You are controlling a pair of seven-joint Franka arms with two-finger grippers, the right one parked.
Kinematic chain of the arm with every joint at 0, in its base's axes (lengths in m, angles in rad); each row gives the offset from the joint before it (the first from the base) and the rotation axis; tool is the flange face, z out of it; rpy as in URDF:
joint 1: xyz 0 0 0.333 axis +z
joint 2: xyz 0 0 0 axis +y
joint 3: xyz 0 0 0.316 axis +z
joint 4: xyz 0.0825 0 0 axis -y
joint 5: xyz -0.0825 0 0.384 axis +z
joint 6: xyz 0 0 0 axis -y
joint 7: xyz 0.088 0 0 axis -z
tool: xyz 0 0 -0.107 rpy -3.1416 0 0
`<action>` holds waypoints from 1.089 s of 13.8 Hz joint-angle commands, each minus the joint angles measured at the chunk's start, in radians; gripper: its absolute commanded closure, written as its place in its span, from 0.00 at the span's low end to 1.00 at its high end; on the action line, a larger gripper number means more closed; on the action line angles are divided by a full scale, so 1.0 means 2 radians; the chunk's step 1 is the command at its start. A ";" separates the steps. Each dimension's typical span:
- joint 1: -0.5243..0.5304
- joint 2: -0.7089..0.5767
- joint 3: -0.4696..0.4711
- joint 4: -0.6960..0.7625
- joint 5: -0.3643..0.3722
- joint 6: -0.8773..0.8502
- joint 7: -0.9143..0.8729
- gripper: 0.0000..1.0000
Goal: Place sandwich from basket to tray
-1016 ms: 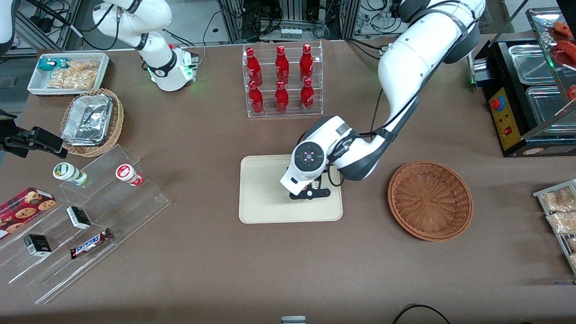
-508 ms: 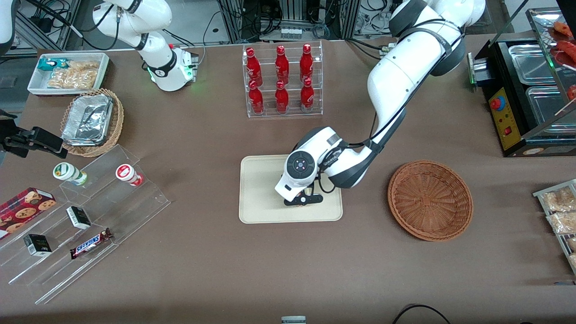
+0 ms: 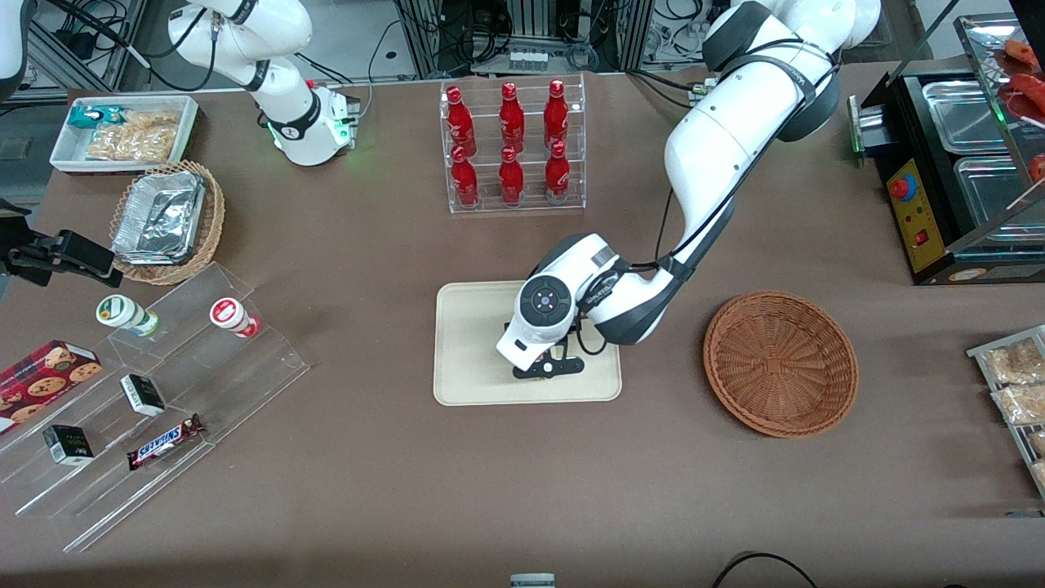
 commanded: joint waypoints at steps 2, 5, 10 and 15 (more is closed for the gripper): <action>-0.005 -0.043 0.020 0.006 0.009 -0.022 -0.034 0.00; 0.019 -0.073 0.022 0.008 0.002 -0.061 -0.050 0.00; 0.020 -0.149 0.023 0.005 0.002 -0.170 -0.046 0.00; 0.084 -0.198 0.022 0.003 -0.048 -0.205 0.004 0.00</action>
